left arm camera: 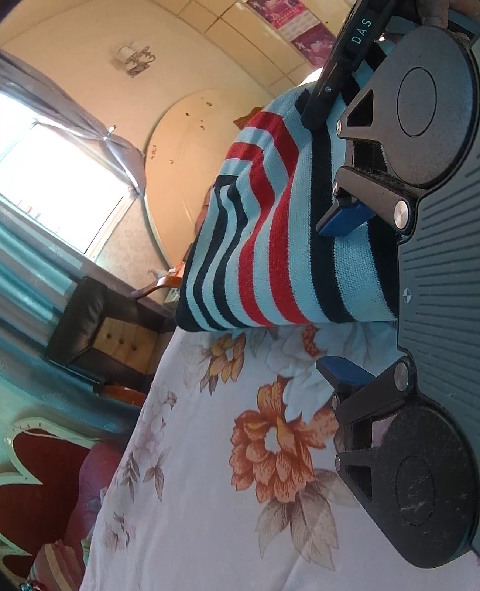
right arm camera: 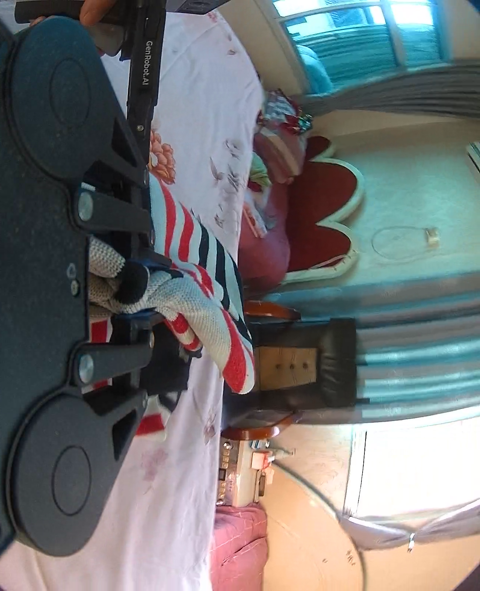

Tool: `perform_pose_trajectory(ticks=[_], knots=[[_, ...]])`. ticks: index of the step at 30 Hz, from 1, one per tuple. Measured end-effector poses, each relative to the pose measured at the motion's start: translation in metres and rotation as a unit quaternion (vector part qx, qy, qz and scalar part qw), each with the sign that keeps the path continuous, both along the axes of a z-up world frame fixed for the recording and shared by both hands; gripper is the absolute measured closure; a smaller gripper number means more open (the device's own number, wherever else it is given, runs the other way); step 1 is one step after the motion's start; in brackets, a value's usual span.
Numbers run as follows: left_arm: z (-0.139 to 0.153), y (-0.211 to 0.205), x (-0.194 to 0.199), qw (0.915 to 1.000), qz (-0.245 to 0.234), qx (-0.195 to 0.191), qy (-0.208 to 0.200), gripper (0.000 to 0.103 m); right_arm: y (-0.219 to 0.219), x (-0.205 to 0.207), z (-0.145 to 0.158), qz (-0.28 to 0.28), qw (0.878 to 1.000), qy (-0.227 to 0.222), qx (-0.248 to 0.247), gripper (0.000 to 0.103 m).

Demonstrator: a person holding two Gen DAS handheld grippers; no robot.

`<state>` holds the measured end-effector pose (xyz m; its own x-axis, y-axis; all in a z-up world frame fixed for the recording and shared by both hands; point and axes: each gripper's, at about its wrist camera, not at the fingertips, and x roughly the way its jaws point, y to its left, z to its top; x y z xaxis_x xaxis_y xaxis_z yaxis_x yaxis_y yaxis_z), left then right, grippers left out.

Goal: Fold small clothes

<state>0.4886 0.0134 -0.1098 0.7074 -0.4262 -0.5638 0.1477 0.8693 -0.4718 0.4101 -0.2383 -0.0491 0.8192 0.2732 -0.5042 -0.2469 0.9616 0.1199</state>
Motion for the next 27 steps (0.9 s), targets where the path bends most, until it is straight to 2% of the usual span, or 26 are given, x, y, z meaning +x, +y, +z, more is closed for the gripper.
perform_pose_trajectory(ticks=[3,6,8,13,17,19,22,26,27], knots=[[-0.008,-0.023,0.005,0.9992,-0.018,0.033,0.010,0.032,-0.024,-0.001,-0.023,-0.025,0.999,0.026,0.018,0.083],[-0.013,-0.030,0.006,0.9991,-0.022,0.033,0.018,0.032,-0.041,0.004,-0.056,-0.054,0.995,0.069,0.041,0.083],[-0.013,-0.031,0.006,0.9989,-0.025,0.037,0.016,0.032,-0.047,0.004,-0.066,-0.060,0.992,0.090,0.062,0.081],[-0.010,-0.034,0.010,0.9973,-0.039,0.062,0.010,0.032,-0.061,0.004,-0.051,-0.085,0.987,0.087,0.108,0.079],[-0.009,-0.039,0.010,0.9966,-0.041,0.071,0.012,0.032,-0.071,0.026,-0.053,-0.107,0.977,0.120,0.141,0.076],[-0.010,-0.038,0.010,0.9967,-0.042,0.067,0.015,0.032,-0.073,0.035,-0.055,-0.116,0.976,0.125,0.139,0.073],[-0.011,-0.038,0.013,0.9969,-0.045,0.060,0.021,0.031,-0.072,0.044,-0.056,-0.117,0.979,0.119,0.119,0.073],[-0.010,-0.042,0.014,0.9964,-0.050,0.066,0.020,0.031,-0.076,0.050,-0.053,-0.110,0.981,0.106,0.117,0.073],[-0.010,-0.043,0.015,0.9963,-0.050,0.067,0.020,0.031,-0.076,0.051,-0.053,-0.109,0.982,0.101,0.113,0.076]])
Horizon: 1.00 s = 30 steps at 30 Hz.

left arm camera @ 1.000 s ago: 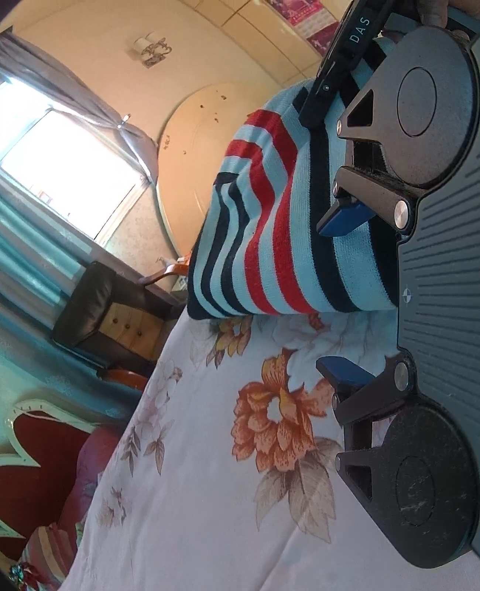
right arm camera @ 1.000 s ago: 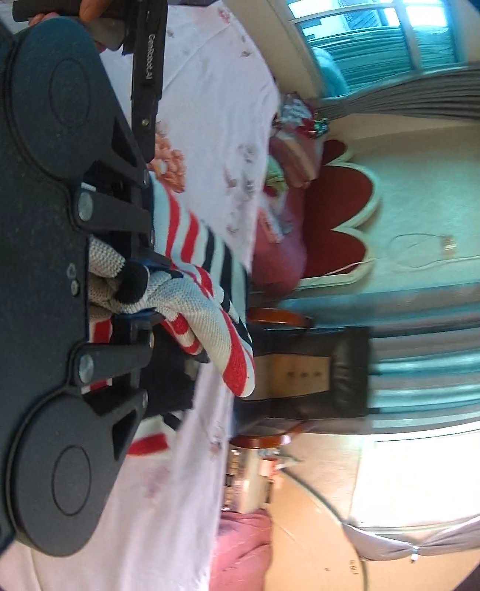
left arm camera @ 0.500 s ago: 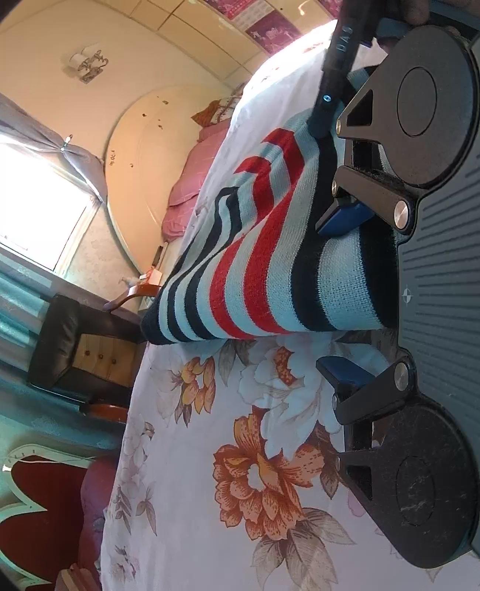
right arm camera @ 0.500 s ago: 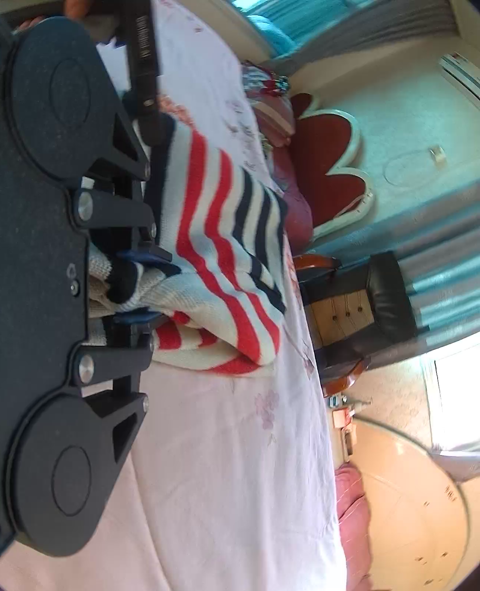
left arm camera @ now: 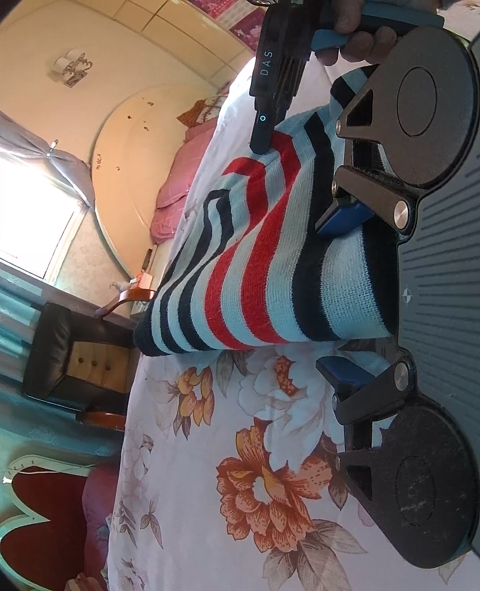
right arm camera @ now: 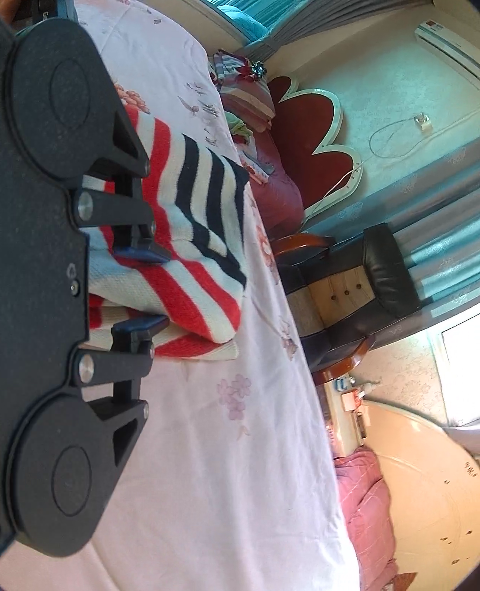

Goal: Fold small clothes

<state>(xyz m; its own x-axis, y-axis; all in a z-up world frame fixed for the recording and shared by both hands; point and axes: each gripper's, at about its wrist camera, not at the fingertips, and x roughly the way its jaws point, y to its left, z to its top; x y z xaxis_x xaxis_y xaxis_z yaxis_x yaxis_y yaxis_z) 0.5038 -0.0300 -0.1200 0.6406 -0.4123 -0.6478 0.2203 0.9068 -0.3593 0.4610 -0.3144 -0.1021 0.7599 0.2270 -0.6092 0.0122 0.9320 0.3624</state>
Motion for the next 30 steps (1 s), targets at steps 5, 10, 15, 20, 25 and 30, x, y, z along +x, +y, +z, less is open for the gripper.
perform_pose_trajectory(ticks=[5,10,15,20,25,30], knots=[[0.006,-0.016,0.000,0.9994,-0.016,0.025,-0.019,0.032,0.001,-0.016,0.016,0.007,0.996,-0.075,-0.044,0.095],[0.002,-0.033,0.005,0.9988,-0.020,0.044,-0.003,0.031,-0.006,-0.006,-0.017,-0.017,0.997,-0.024,-0.078,0.095],[0.005,-0.030,0.003,0.9986,-0.027,0.046,0.000,0.031,-0.008,-0.003,-0.019,-0.018,0.998,-0.008,-0.063,0.085],[0.034,-0.009,-0.028,0.9983,-0.015,0.034,-0.046,0.032,-0.017,-0.044,0.014,-0.008,0.999,-0.040,-0.031,0.085],[0.030,0.000,-0.059,0.9973,-0.012,0.056,-0.046,0.032,0.005,-0.098,0.028,0.067,0.994,-0.062,-0.065,0.096],[0.009,0.001,-0.068,0.9976,-0.007,0.065,-0.023,0.031,0.023,-0.108,0.007,0.100,0.986,-0.027,-0.131,0.100]])
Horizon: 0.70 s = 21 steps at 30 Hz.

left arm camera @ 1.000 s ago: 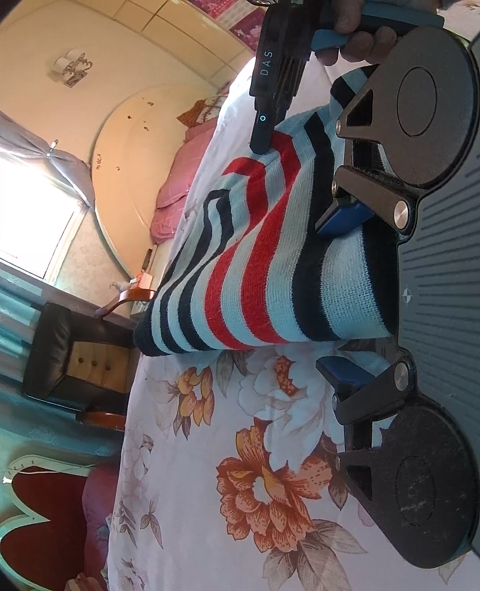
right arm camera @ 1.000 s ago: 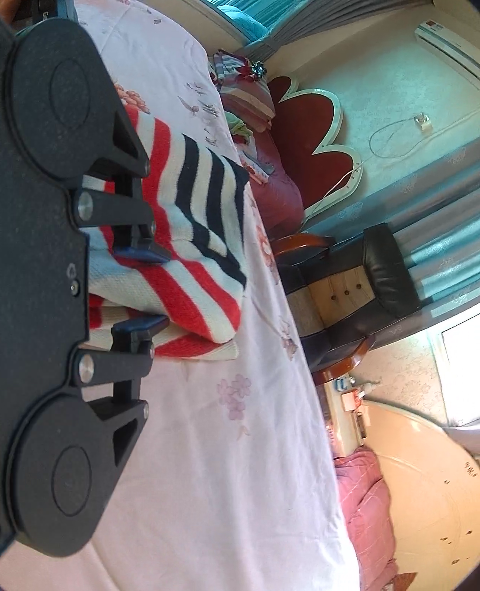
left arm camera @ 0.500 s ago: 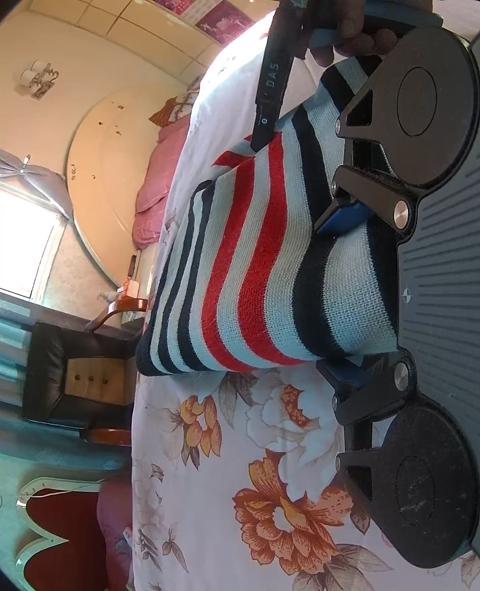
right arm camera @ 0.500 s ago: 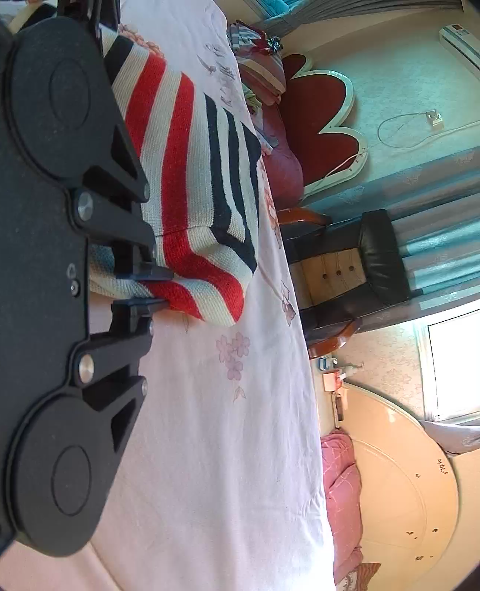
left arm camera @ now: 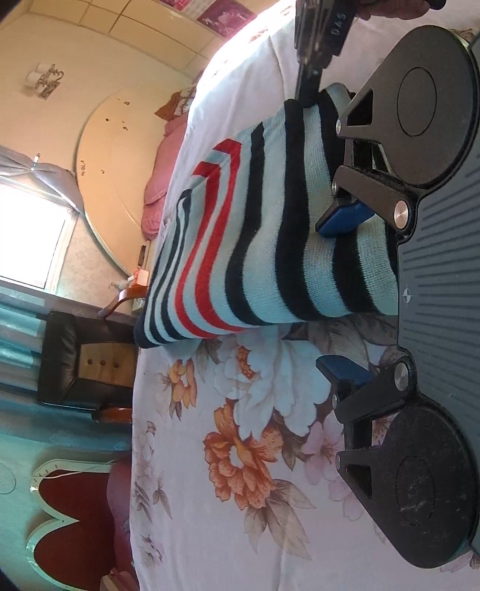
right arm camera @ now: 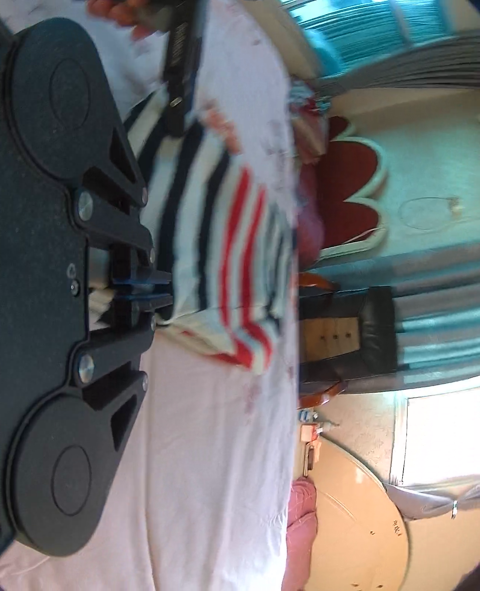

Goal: Fold small clothes

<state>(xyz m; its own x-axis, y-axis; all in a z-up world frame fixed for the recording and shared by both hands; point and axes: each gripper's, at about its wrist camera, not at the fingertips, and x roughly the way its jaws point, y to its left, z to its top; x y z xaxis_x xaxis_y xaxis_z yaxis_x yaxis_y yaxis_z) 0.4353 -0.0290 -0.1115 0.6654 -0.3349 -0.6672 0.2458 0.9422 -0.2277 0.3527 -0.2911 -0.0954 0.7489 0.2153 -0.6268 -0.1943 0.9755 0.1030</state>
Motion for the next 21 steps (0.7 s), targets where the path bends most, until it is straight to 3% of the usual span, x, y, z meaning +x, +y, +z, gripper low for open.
perform_pose_trajectory(ticks=[4,7,9,12,14,16,19,21], knots=[[-0.013,-0.001,-0.005,0.9999,0.011,-0.008,0.003,0.031,0.001,0.006,-0.037,-0.005,0.996,0.051,-0.072,0.101],[-0.009,0.001,-0.008,0.9998,0.014,-0.010,0.006,0.031,-0.008,0.000,-0.031,-0.017,0.998,0.050,-0.039,0.101],[0.004,0.005,-0.015,0.9997,0.020,-0.009,-0.014,0.031,-0.011,-0.007,-0.019,-0.034,0.999,0.023,-0.035,0.090],[0.023,0.013,-0.019,0.9978,0.030,-0.020,-0.056,0.031,-0.021,-0.015,0.010,-0.042,0.999,-0.029,0.009,0.091],[0.024,0.011,-0.012,0.9984,0.027,-0.017,-0.047,0.031,-0.018,-0.014,0.026,-0.017,0.998,-0.059,0.031,0.092],[0.017,0.002,-0.009,0.9991,0.024,0.010,-0.032,0.031,-0.007,-0.011,0.030,0.025,0.997,-0.066,0.038,0.095],[-0.001,-0.007,-0.012,0.9991,0.031,0.027,0.007,0.031,0.013,-0.004,0.013,0.061,0.997,-0.039,0.006,0.099],[-0.012,-0.010,-0.016,0.9987,0.043,0.022,0.016,0.031,0.020,0.004,-0.014,0.055,0.997,0.014,-0.048,0.103]])
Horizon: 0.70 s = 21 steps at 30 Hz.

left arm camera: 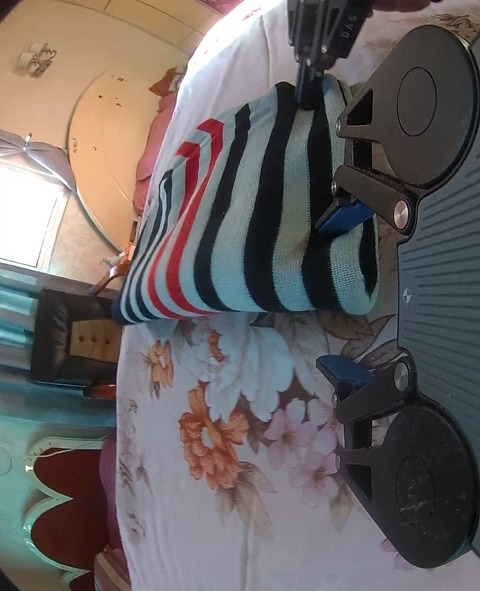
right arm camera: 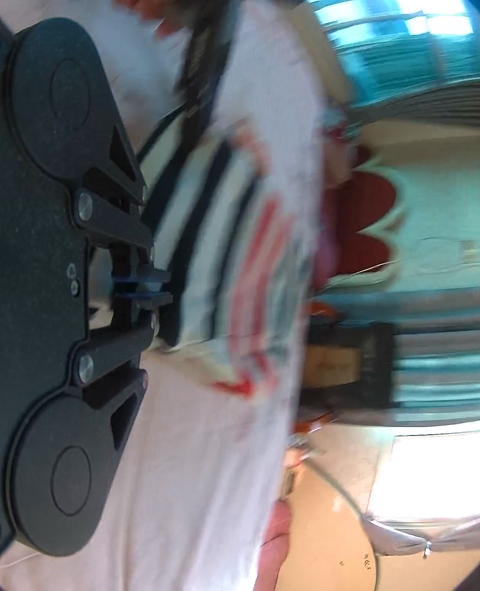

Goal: Fold small clothes

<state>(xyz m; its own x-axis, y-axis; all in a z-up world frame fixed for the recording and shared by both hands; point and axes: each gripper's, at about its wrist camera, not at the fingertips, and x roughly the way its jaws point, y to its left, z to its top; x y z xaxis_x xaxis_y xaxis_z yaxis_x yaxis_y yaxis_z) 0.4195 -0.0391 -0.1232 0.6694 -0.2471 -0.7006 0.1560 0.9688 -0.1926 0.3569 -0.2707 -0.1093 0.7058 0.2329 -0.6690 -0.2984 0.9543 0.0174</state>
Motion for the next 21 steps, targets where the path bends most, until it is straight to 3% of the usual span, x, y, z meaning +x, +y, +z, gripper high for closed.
perform_pose_trajectory(ticks=[2,5,8,9,10,11,12,14,17,19,21], knots=[[-0.002,-0.001,-0.001,1.0000,0.008,0.000,-0.003,0.031,-0.001,-0.003,-0.013,0.003,1.000,-0.007,0.005,0.103],[0.002,0.000,-0.001,0.9999,0.009,0.002,0.004,0.031,0.005,-0.006,-0.008,-0.005,1.000,-0.003,-0.004,0.103],[0.028,0.009,-0.007,0.9996,0.010,-0.011,-0.026,0.031,-0.009,-0.008,0.006,-0.021,0.998,-0.004,0.052,0.096],[0.035,0.014,-0.005,0.9990,0.009,-0.025,-0.035,0.031,-0.018,-0.010,0.014,-0.031,0.996,-0.013,0.082,0.077],[0.040,0.019,0.001,0.9983,0.008,-0.043,-0.039,0.027,-0.030,-0.011,0.021,-0.046,0.992,-0.019,0.117,0.050],[0.043,0.025,0.012,0.9968,0.011,-0.070,-0.039,0.017,-0.041,-0.010,0.026,-0.065,0.987,-0.017,0.147,0.039],[0.044,0.030,0.024,0.9950,0.019,-0.092,-0.035,0.000,-0.052,-0.005,0.028,-0.080,0.981,-0.010,0.178,0.030],[0.039,0.037,0.047,0.9909,0.026,-0.130,-0.023,0.000,-0.079,0.014,0.024,-0.106,0.962,0.026,0.251,0.030],[0.022,0.034,0.080,0.9870,0.009,-0.159,0.022,0.002,-0.110,0.037,0.010,-0.134,0.932,0.070,0.331,0.033],[0.008,0.029,0.094,0.9843,-0.002,-0.167,0.057,0.019,-0.123,0.051,-0.001,-0.146,0.917,0.093,0.359,0.035],[-0.004,0.025,0.102,0.9816,-0.015,-0.172,0.083,0.020,-0.128,0.063,-0.012,-0.146,0.906,0.113,0.381,0.035]])
